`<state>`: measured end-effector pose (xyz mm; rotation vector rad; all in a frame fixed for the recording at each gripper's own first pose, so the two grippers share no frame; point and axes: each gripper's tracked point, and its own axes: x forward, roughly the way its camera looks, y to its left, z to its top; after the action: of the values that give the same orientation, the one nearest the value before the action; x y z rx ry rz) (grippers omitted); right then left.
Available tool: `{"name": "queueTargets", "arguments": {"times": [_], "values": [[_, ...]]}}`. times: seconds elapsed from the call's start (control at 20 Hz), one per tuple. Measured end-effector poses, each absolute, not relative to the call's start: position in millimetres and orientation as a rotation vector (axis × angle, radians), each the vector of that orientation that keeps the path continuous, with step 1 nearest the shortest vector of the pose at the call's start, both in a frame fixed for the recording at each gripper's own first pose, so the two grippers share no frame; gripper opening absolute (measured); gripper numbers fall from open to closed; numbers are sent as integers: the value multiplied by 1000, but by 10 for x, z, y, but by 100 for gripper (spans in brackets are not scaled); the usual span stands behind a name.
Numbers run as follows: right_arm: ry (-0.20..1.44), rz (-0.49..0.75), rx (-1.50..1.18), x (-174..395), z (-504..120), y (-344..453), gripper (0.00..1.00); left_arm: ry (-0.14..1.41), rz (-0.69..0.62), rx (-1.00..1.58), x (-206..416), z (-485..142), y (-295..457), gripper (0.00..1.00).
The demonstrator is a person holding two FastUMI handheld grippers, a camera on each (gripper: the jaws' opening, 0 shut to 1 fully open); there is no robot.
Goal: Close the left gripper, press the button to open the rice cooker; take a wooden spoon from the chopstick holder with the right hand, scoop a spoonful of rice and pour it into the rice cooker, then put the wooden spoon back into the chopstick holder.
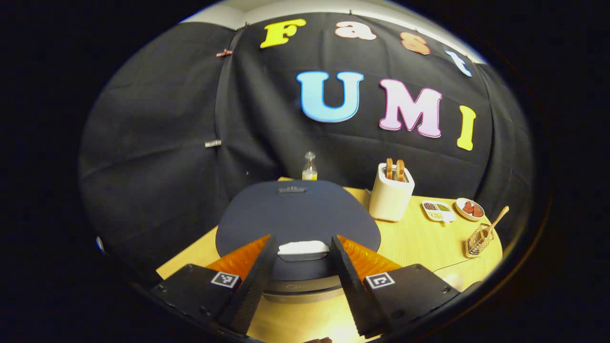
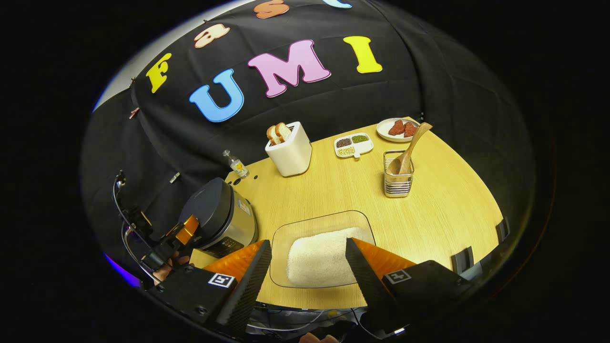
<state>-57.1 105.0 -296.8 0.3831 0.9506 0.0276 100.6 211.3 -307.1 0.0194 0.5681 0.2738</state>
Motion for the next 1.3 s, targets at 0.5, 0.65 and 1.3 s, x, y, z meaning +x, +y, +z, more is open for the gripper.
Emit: {"name": "queueTargets", "arguments": {"times": [0.5, 0.65, 1.3], "values": [[931, 33, 393, -508, -2886, 1065, 98, 559, 229, 4, 930, -3103, 2085, 83], [910, 24, 410, -445, -2838, 990, 98, 556, 207, -103, 766, -2925, 1972, 82], [641, -7, 507, 144, -1898, 134, 98, 464, -10, -168, 445, -1752, 648, 81]]}}
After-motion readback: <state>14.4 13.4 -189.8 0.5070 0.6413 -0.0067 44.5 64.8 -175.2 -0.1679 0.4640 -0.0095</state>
